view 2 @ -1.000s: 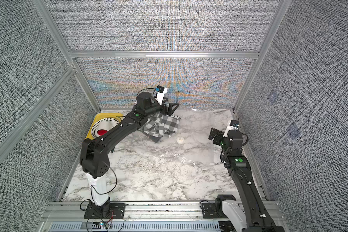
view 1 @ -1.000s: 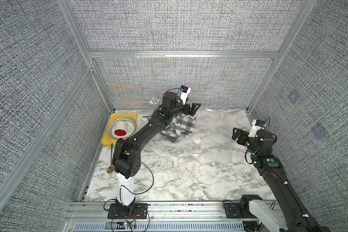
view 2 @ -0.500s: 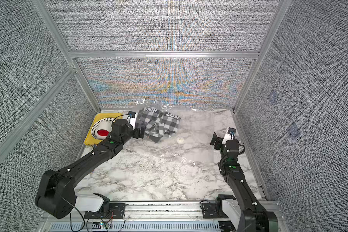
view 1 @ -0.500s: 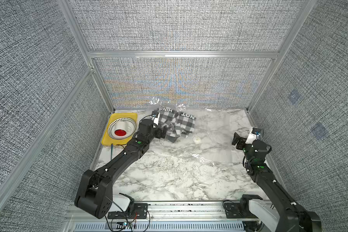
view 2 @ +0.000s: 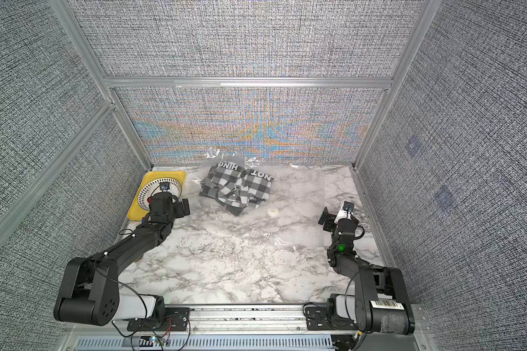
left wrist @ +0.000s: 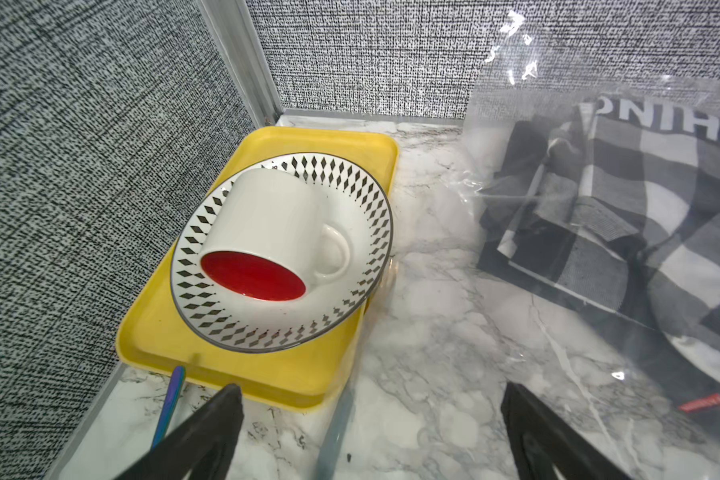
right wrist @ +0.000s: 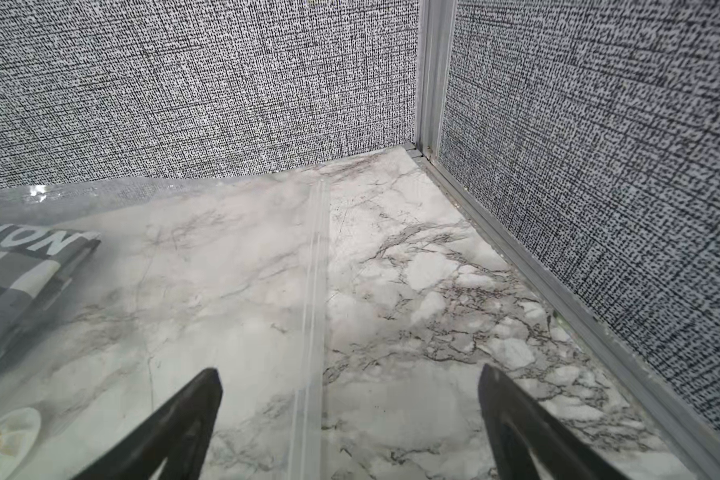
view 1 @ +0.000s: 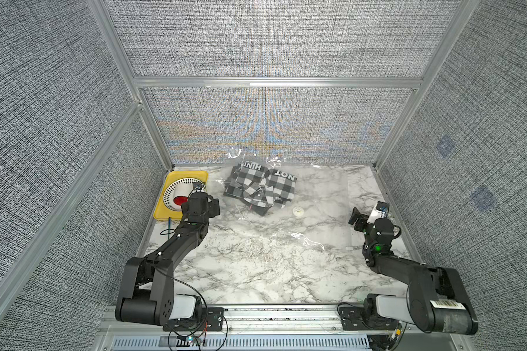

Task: Place the folded shirt into the vacuum bag
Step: Reset both arms

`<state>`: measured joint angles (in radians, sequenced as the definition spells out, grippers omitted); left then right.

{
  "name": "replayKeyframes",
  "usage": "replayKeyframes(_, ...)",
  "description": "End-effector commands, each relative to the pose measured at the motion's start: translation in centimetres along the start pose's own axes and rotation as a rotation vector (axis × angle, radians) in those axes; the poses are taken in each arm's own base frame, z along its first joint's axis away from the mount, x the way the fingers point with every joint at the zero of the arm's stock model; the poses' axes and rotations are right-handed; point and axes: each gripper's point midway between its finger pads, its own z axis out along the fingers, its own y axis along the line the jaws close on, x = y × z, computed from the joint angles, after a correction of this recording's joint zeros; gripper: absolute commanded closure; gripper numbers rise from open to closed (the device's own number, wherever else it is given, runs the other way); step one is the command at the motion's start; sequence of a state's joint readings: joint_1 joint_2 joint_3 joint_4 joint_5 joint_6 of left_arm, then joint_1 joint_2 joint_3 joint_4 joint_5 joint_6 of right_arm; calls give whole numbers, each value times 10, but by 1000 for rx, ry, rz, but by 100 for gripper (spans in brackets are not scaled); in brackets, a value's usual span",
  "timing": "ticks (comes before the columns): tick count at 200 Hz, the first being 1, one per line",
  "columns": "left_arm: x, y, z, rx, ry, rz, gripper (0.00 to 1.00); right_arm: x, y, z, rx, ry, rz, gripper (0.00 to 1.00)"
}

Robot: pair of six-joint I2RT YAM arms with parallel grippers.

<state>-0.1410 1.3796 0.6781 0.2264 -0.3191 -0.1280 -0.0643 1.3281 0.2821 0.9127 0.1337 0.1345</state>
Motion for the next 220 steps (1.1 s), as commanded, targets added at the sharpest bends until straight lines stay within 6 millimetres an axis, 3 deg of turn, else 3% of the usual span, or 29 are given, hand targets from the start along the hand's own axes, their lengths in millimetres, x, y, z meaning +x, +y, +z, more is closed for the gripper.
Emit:
replayKeyframes(1, -9, 17, -2, -67, -85, 29, 0, -10, 10, -2, -11, -82, -42, 1)
replayKeyframes(37, 17, 40, 21, -56, -34, -79, 0, 5, 44, 0, -68, -79, -192, 1)
replayKeyframes(49, 27, 44, 29, -56, -19, -117, 0, 5, 45, -2, -57, -91, -201, 1)
replayKeyframes(83, 28, 32, 23, 27, -36, -70, 0, 5, 38, -5, -45, -98, -172, 1)
replayKeyframes(122, 35, 13, 0, 157, -219, -29, 0, 12, 37, -6, -75, -109, -164, 1)
replayKeyframes(140, 36, 10, 6, 167, -245, -44, 0, 12, 38, -5, -78, -104, -164, 1)
replayKeyframes(161, 39, -5, 13, 241, -143, 30, 0, 13, 39, -4, -83, -93, -164, 1)
replayKeyframes(220, 39, -9, 17, 256, -130, 39, 0, 15, 39, 0, -106, -78, -157, 1)
